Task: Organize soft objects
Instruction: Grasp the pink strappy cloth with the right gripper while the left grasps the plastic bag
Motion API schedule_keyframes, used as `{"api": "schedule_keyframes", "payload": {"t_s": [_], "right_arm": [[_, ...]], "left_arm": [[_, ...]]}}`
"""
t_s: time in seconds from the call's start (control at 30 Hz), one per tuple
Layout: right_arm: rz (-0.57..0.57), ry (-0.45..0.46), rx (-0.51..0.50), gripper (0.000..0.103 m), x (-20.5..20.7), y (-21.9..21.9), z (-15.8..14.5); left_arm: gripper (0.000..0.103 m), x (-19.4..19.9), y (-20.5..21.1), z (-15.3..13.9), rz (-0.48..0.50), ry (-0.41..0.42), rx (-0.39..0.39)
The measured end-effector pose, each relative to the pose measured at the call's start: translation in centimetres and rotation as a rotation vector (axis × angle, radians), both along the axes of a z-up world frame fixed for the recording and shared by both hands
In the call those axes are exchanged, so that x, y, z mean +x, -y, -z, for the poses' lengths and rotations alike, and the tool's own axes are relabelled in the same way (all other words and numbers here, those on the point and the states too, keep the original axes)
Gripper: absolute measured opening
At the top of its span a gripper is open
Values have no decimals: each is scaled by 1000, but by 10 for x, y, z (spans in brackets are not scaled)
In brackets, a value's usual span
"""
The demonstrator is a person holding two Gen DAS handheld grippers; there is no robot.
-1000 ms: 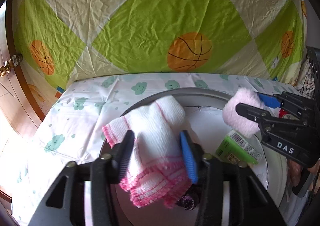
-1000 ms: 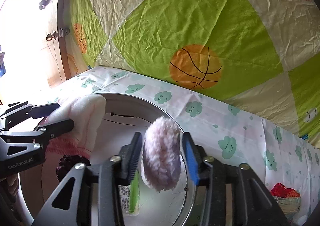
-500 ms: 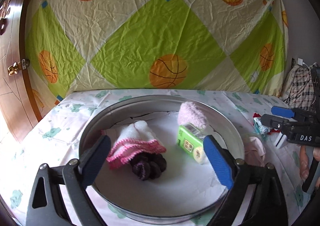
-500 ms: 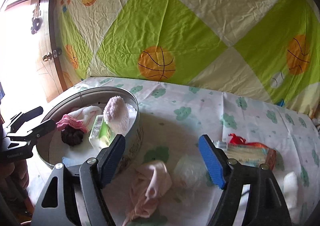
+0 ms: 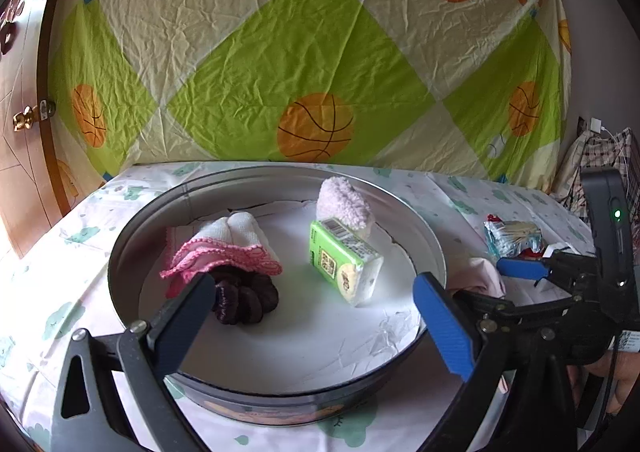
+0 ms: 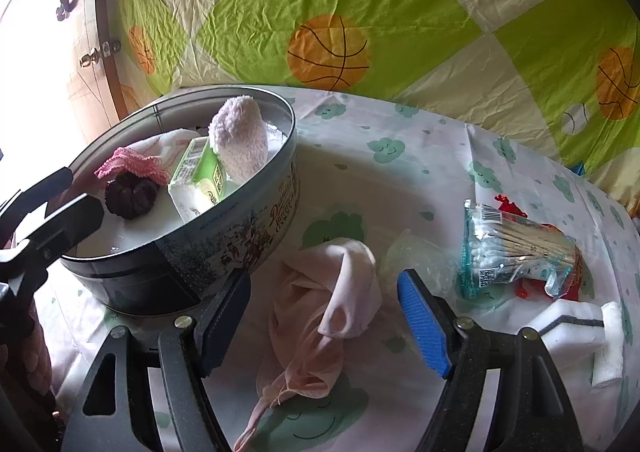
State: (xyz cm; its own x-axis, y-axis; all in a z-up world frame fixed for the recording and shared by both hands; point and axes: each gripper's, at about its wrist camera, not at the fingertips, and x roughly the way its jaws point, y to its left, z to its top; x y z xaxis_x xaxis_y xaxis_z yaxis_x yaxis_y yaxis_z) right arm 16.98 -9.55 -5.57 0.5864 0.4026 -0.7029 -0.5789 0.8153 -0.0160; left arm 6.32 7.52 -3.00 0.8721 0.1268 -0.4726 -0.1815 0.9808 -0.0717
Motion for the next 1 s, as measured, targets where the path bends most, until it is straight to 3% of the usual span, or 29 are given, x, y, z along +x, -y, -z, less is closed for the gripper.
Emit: {"api": "schedule_keyframes", "payload": {"t_s": [0.17, 0.27, 0.33, 0.43, 0.83, 1.0], "right_arm": [[-7, -18, -22, 77, 2, -9, 8], [-27, -26, -32, 52, 0, -11, 9], [-43, -51, -27, 20, 0, -9, 11], [-38, -52, 19, 12, -1, 0, 8], [148, 185, 189, 11, -38, 96, -52], [237, 223, 240, 11, -38, 146, -67]], "left_arm": [[101, 0, -1, 2, -2, -4, 1], [101, -2, 2, 1, 4, -1, 2], [101, -1, 4, 1, 17, 0, -4], [101, 0, 13, -1, 34, 3, -6], [101, 21, 77, -16, 125, 34, 17], [101, 37, 112, -15, 191, 14, 18]]}}
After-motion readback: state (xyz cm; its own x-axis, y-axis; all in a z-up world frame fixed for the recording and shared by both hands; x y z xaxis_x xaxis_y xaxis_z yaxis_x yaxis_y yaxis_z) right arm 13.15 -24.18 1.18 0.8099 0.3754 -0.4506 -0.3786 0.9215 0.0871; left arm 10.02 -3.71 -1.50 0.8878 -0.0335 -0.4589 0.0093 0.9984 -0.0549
